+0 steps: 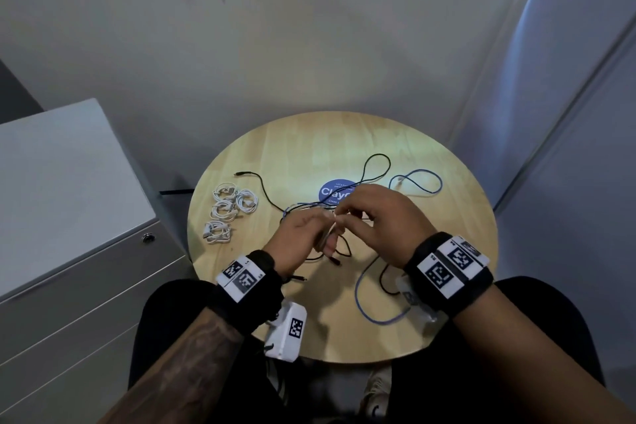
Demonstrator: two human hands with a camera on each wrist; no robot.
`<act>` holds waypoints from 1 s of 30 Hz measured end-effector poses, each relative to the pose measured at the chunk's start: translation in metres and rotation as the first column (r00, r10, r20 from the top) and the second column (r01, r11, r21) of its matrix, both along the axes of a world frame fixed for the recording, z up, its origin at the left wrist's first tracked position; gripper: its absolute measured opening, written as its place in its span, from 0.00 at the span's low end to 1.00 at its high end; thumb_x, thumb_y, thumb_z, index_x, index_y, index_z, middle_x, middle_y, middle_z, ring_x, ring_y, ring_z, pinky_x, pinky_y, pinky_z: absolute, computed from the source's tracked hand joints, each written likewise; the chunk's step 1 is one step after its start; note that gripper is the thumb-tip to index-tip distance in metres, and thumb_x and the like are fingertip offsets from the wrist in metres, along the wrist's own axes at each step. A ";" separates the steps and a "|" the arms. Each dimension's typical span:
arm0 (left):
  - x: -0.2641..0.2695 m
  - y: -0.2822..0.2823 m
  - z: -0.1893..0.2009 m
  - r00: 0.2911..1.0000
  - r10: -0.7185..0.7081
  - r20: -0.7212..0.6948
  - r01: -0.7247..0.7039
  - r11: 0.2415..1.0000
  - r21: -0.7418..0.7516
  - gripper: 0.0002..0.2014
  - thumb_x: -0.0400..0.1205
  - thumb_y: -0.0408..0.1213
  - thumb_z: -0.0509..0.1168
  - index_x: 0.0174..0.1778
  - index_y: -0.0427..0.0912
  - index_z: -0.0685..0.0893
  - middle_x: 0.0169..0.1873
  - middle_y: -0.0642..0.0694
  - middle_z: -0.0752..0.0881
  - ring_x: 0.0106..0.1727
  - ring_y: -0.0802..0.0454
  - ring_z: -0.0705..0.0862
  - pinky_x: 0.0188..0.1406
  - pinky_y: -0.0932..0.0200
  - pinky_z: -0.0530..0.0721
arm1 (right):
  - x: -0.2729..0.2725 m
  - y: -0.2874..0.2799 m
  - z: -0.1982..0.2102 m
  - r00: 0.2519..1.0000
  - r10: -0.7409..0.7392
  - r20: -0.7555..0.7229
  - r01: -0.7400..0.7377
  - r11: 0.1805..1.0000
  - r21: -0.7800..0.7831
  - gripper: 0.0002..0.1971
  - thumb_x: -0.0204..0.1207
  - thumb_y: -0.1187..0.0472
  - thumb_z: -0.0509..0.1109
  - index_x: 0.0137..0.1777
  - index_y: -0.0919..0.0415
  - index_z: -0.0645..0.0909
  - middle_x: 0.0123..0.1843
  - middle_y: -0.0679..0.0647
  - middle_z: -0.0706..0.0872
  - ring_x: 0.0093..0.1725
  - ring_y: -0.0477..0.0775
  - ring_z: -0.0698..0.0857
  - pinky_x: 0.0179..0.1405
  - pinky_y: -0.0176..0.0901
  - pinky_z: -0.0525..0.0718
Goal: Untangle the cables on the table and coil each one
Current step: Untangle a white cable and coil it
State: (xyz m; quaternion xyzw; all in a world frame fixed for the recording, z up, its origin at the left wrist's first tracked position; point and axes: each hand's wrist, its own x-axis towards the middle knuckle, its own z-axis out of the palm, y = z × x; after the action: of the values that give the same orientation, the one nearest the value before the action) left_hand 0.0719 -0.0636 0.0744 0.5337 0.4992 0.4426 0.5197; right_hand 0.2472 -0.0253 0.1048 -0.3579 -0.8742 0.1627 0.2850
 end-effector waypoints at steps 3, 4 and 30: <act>0.002 -0.001 0.008 0.967 -0.053 0.251 0.086 0.989 -0.120 0.15 0.83 0.41 0.56 0.32 0.38 0.77 0.20 0.45 0.68 0.23 0.49 0.65 0.30 0.56 0.72 | -0.002 0.003 -0.010 0.995 0.031 -0.095 -0.038 0.997 -0.074 0.07 0.82 0.58 0.68 0.54 0.53 0.87 0.44 0.44 0.83 0.47 0.43 0.79 0.46 0.36 0.75; 0.002 -0.001 0.010 0.946 -0.058 0.319 0.106 0.985 -0.135 0.15 0.82 0.41 0.56 0.31 0.39 0.74 0.19 0.47 0.65 0.22 0.51 0.64 0.29 0.56 0.72 | -0.004 0.001 -0.014 0.989 0.041 -0.141 -0.057 0.993 -0.108 0.09 0.83 0.59 0.66 0.56 0.54 0.87 0.46 0.46 0.84 0.50 0.45 0.81 0.49 0.38 0.77; 0.000 0.000 0.019 0.995 0.066 0.078 -0.076 0.988 0.135 0.14 0.87 0.31 0.60 0.45 0.23 0.85 0.30 0.38 0.81 0.29 0.51 0.81 0.35 0.65 0.81 | -0.009 0.001 -0.002 0.986 -0.108 -0.124 0.065 0.949 -0.308 0.06 0.74 0.58 0.74 0.47 0.52 0.80 0.36 0.40 0.82 0.36 0.34 0.80 0.36 0.26 0.70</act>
State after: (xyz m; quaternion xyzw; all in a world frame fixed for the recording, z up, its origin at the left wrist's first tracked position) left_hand 0.0720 -0.0640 0.0934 0.5334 0.4670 0.5134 0.4835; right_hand 0.2383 -0.0248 0.1029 -0.4234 -0.8002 0.3068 0.2938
